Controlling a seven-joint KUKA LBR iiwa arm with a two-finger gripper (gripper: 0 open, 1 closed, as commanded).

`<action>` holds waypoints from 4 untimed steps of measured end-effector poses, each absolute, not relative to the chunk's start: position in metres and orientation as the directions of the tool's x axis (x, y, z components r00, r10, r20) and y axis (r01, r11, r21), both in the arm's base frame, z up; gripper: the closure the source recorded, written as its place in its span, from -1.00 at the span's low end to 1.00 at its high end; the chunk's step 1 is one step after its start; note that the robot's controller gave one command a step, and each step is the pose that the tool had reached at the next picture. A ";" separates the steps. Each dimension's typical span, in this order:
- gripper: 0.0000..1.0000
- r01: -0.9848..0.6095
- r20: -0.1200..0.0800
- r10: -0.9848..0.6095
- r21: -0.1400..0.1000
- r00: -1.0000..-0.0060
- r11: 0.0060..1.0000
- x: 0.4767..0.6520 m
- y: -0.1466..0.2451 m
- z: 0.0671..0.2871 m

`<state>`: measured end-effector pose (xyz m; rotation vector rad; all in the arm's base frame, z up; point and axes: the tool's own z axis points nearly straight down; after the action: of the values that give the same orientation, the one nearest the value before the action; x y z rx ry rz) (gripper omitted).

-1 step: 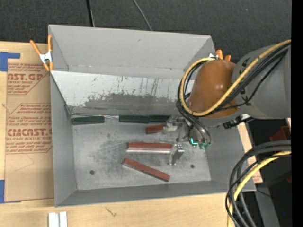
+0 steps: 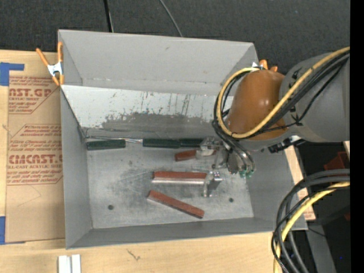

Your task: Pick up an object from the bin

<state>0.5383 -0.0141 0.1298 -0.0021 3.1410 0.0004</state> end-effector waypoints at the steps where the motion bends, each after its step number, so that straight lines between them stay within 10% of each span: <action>1: -1.00 0.087 -0.003 0.087 0.001 -0.996 0.996 0.542 -0.007 0.080; 4: -1.00 0.135 -0.010 0.135 -0.004 -0.991 0.991 0.547 0.012 0.075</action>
Offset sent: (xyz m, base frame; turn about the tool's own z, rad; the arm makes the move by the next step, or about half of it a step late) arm 0.0106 0.0038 -0.0598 0.1171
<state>0.5467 0.0121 0.0745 0.2115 3.1247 -0.0077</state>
